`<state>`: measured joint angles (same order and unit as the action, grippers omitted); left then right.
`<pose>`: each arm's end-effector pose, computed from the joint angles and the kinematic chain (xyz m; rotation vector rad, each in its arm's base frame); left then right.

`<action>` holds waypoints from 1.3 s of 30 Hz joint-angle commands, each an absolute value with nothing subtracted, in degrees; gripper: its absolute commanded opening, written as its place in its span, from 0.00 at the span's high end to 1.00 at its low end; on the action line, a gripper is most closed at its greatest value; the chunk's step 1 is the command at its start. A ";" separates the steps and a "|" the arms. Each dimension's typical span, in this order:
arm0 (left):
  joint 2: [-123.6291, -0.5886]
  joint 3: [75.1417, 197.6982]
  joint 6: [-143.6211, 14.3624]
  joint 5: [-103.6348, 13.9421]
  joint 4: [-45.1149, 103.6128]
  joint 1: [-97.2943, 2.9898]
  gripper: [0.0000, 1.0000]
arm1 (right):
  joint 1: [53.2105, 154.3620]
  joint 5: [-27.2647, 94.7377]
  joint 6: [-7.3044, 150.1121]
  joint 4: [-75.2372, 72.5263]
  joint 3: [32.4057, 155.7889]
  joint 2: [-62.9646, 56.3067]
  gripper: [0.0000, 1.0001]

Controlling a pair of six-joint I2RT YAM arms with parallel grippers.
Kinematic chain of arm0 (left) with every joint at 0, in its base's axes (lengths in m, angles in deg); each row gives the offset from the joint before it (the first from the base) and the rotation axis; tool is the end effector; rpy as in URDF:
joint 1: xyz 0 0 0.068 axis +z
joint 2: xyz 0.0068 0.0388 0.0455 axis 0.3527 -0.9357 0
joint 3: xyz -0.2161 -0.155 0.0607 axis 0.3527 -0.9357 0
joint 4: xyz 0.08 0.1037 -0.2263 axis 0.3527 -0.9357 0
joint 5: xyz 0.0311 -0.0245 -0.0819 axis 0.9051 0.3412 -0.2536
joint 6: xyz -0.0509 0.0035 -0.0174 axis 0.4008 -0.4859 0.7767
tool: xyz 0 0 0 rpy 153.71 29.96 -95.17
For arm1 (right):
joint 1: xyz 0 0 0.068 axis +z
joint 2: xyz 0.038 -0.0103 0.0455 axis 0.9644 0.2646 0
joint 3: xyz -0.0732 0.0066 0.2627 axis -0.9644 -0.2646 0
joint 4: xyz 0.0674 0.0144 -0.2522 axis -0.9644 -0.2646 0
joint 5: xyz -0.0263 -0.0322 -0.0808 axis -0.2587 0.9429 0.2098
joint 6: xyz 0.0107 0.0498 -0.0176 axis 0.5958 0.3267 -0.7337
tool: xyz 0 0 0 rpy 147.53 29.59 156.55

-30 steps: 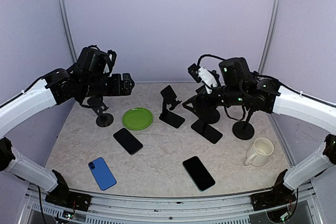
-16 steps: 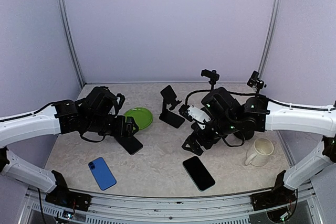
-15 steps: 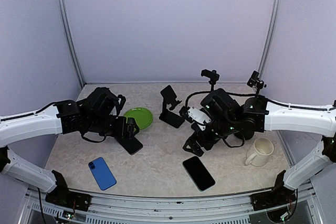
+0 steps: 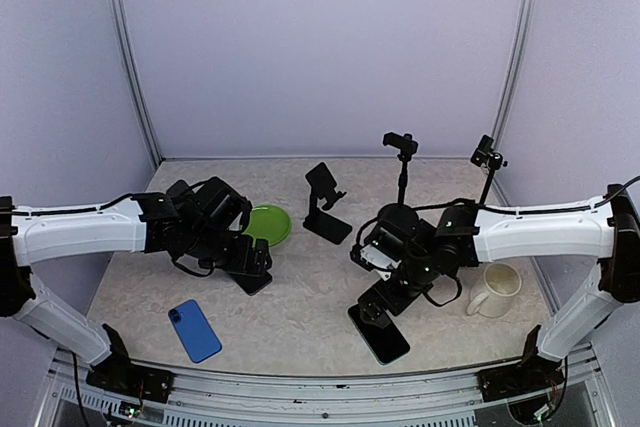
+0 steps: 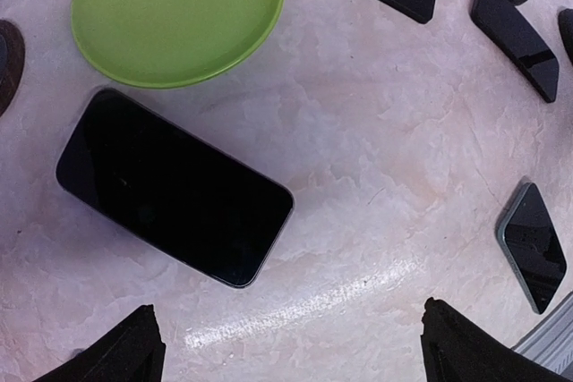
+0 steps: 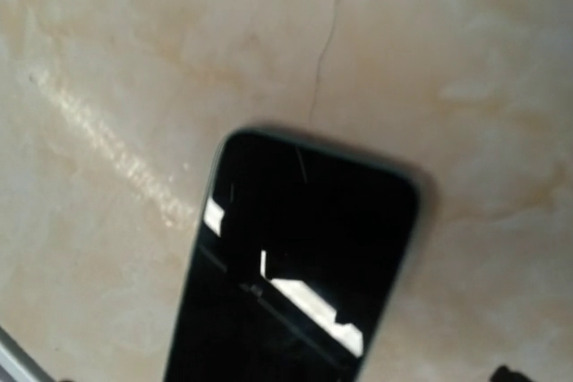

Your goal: Place the phone on the phone stand

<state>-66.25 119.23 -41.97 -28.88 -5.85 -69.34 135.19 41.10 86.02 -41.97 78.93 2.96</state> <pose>0.1876 -0.2061 0.2336 0.2771 2.5921 -0.3705 0.1446 0.2563 0.2183 -0.9496 2.6698 0.3646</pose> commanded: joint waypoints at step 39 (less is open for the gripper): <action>-62.82 118.24 -42.44 -28.01 -6.18 -67.74 0.03 | 141.42 44.58 94.54 -47.78 86.07 19.99 0.29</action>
<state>-63.89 119.04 -43.30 -28.09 -7.57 -67.92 140.92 41.76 98.00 -50.15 82.38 18.66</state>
